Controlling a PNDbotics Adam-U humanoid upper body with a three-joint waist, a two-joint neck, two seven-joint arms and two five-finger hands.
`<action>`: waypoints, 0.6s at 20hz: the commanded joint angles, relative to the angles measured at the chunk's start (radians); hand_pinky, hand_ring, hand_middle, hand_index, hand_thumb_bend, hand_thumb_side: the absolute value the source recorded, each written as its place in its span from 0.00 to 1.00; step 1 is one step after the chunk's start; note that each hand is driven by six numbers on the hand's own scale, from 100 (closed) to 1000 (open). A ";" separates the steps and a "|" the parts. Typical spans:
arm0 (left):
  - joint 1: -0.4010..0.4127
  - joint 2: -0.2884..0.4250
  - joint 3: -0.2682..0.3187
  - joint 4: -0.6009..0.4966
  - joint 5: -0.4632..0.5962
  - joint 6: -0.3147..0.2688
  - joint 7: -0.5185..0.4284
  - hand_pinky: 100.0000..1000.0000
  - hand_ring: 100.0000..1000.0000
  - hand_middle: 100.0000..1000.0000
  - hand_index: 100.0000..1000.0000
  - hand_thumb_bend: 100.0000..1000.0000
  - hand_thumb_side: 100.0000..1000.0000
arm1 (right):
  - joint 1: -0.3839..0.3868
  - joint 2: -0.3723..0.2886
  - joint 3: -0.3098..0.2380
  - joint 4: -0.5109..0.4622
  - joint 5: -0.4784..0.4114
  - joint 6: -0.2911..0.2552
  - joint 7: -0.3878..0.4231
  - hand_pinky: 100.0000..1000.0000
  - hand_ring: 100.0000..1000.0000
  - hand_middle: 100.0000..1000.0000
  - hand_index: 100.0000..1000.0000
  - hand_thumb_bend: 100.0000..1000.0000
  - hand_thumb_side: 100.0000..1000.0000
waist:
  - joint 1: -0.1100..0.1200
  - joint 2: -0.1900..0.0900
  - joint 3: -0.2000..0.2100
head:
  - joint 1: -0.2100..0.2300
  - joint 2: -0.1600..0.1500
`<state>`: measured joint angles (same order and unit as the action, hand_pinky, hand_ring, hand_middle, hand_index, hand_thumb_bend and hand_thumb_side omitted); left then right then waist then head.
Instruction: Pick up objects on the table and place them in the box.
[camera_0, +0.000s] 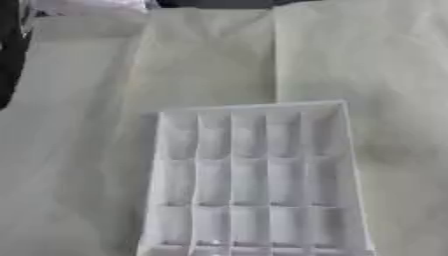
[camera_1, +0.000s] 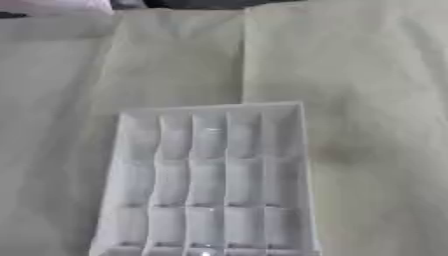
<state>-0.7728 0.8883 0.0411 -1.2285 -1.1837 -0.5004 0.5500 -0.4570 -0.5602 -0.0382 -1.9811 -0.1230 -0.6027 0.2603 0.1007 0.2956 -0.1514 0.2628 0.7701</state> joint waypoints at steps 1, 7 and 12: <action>0.006 0.062 -0.009 -0.068 0.189 -0.037 -0.072 0.00 0.00 0.00 0.02 0.63 0.00 | -0.002 -0.025 -0.012 -0.014 -0.001 0.003 -0.001 0.62 0.74 0.79 0.77 0.00 0.88 | -0.002 -0.026 0.004 | -0.014 0.000; 0.040 0.110 -0.090 -0.252 0.399 -0.093 -0.253 0.00 0.00 0.00 0.02 0.71 0.00 | -0.002 -0.023 -0.012 -0.004 -0.002 0.008 0.001 0.62 0.75 0.79 0.77 0.00 0.88 | -0.002 -0.033 0.006 | -0.008 0.000; 0.056 0.143 -0.175 -0.375 0.489 -0.142 -0.380 0.00 0.00 0.00 0.01 0.74 0.00 | -0.002 -0.022 -0.012 0.003 -0.006 0.010 0.003 0.62 0.75 0.79 0.77 0.00 0.88 | -0.002 -0.042 0.005 | 0.001 0.000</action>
<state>-0.7110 0.9810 -0.1246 -1.5660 -0.7222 -0.6318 0.1976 -0.4566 -0.5607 -0.0387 -1.9704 -0.1238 -0.5954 0.2628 0.1016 0.2766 -0.1466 0.2633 0.7701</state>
